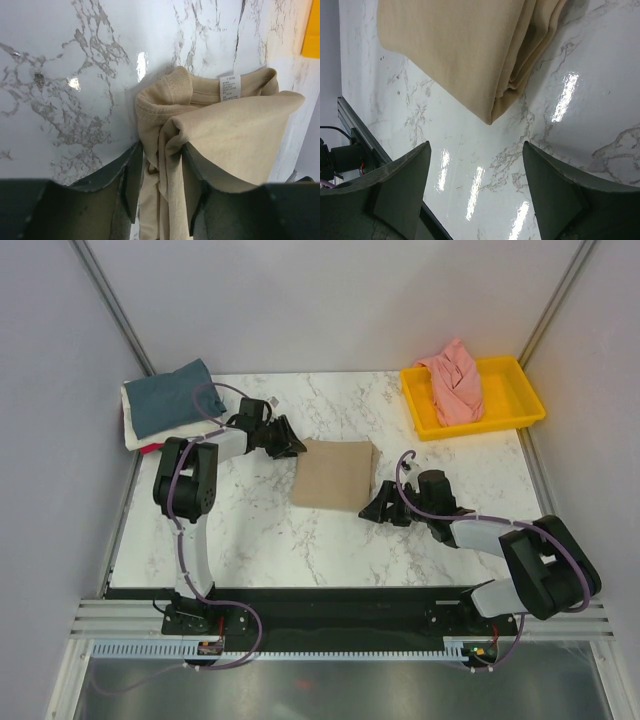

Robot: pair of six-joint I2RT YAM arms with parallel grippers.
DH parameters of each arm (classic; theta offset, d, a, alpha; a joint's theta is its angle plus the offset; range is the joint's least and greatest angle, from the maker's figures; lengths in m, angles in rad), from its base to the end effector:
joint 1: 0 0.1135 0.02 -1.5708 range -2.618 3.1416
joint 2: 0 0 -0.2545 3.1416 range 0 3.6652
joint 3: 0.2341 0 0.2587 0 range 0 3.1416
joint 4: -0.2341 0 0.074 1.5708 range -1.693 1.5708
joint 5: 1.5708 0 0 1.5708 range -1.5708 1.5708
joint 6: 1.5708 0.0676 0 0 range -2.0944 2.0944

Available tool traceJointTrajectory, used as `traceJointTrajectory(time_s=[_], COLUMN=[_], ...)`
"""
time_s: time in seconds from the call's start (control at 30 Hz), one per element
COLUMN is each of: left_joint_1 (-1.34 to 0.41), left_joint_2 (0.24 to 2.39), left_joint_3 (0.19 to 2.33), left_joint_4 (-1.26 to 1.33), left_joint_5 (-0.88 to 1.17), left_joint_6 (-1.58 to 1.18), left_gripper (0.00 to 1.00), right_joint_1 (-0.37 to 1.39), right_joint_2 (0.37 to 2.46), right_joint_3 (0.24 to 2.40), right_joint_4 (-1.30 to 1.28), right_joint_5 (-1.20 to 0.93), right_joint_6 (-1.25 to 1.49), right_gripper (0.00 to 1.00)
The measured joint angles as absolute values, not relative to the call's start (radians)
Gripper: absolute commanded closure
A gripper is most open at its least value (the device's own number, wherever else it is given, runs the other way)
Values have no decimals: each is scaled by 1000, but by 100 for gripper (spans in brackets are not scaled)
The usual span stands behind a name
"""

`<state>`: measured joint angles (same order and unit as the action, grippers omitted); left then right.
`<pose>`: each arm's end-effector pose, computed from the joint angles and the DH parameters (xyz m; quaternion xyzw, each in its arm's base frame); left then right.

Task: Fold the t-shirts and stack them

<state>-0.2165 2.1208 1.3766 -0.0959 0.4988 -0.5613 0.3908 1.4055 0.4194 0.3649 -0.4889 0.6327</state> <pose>0.4499 -0.1321 0.1048 -0.0684 0.9068 -0.3446 0.2330 0.2429 0.1344 0.1100 -0.0057 0.8700 0.4049 0.2813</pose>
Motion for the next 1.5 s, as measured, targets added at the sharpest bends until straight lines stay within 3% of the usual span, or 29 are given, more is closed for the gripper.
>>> traceJointTrajectory(time_s=[0.1, 0.23, 0.5, 0.87, 1.5], left_joint_1=[-216, -216, -216, -177, 131], left_joint_2=[2137, 2177, 2191, 1972, 1846], left_joint_3=[1387, 1404, 1421, 1555, 1869], left_joint_4=[-93, -64, -38, -319, -698], left_joint_5=[512, 559, 619, 576, 464], left_joint_6=[-567, -583, -594, -488, -247], left_gripper=[67, 98, 98, 98, 98], right_joint_1=[391, 391, 391, 391, 391], right_joint_2=[1412, 1424, 1425, 1424, 1417], right_joint_3=[419, 419, 419, 419, 416], right_joint_4=[374, 381, 389, 391, 411], right_joint_5=[-496, -500, -501, -502, -527], right_joint_6=[632, 632, 632, 631, 623], right_gripper=[18, 18, 18, 18, 18])
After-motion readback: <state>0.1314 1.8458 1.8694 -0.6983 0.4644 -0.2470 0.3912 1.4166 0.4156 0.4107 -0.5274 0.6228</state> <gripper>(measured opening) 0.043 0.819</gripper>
